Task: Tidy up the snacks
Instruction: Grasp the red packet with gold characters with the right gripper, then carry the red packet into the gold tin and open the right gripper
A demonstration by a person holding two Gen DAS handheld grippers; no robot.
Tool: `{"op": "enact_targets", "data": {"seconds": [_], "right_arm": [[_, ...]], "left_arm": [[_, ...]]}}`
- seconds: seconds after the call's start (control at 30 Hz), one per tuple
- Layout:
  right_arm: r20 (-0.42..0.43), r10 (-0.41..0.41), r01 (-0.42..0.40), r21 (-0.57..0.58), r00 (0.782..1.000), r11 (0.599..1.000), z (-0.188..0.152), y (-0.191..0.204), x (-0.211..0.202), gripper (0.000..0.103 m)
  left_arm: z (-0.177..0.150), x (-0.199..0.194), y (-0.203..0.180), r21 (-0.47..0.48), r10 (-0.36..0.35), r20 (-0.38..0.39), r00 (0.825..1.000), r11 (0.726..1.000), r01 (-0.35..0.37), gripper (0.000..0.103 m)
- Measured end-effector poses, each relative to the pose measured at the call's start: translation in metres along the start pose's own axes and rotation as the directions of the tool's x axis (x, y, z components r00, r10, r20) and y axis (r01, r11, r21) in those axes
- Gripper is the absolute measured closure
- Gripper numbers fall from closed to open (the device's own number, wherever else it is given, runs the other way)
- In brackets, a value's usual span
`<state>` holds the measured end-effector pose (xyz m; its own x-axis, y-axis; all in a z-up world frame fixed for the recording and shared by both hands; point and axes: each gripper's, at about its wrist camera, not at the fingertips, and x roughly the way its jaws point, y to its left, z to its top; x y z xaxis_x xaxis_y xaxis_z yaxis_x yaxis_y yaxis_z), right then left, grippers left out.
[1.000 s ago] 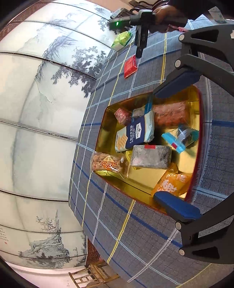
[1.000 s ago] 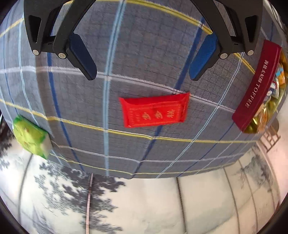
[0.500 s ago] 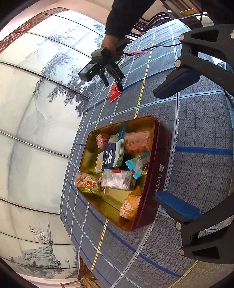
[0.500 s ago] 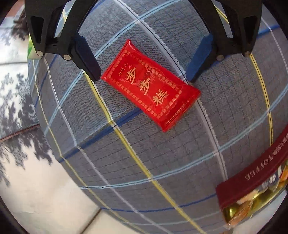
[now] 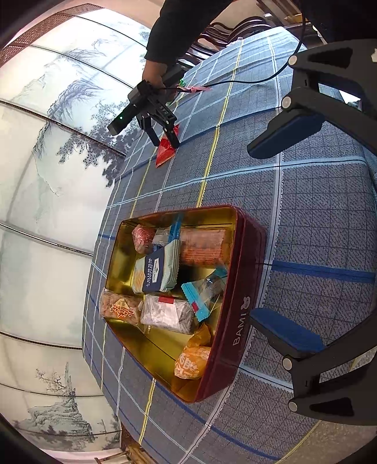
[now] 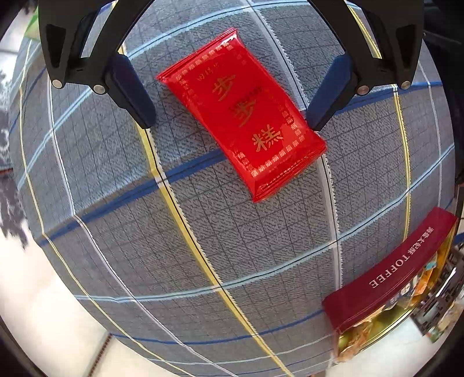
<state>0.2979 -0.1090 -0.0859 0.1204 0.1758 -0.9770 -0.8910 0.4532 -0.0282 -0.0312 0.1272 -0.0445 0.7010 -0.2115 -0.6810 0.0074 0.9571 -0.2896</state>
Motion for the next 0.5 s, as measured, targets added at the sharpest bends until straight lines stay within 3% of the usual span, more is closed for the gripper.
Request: {"op": "enact_targets", "data": {"seconds": [0.07,0.17,0.23,0.3,0.4,0.5], "right_arm": [[0.011,-0.024,0.024,0.027,1.000,0.999,-0.004,0.003,-0.004,0.007],[0.052,-0.044,0.041,0.057,0.998,0.998,-0.014,0.014,-0.016,0.029],[0.069,-0.027,0.019,0.112,0.997,0.994,-0.022,0.016,-0.021,0.050],[0.070,-0.043,0.032,0.146,0.997,0.989,-0.027,0.020,-0.025,0.055],[0.077,-0.105,0.089,0.184,0.991,0.979,-0.032,0.034,-0.027,0.056],[0.070,-0.089,0.072,0.213,0.994,0.974,-0.035,0.031,-0.029,0.055]], "left_arm": [[-0.002,0.000,-0.003,-0.002,0.000,-0.006,1.000,1.000,0.000,0.002],[-0.002,-0.005,-0.008,0.004,-0.012,-0.001,1.000,1.000,0.012,0.002],[-0.004,-0.011,-0.012,0.011,-0.026,0.005,1.000,1.000,0.026,0.002],[-0.005,-0.019,-0.015,0.015,-0.028,0.021,0.999,1.000,0.027,0.002],[-0.008,-0.031,-0.017,0.023,-0.038,0.041,0.998,0.999,0.037,0.002],[-0.014,-0.037,-0.015,0.019,-0.034,0.043,0.998,0.999,0.033,0.002]]}}
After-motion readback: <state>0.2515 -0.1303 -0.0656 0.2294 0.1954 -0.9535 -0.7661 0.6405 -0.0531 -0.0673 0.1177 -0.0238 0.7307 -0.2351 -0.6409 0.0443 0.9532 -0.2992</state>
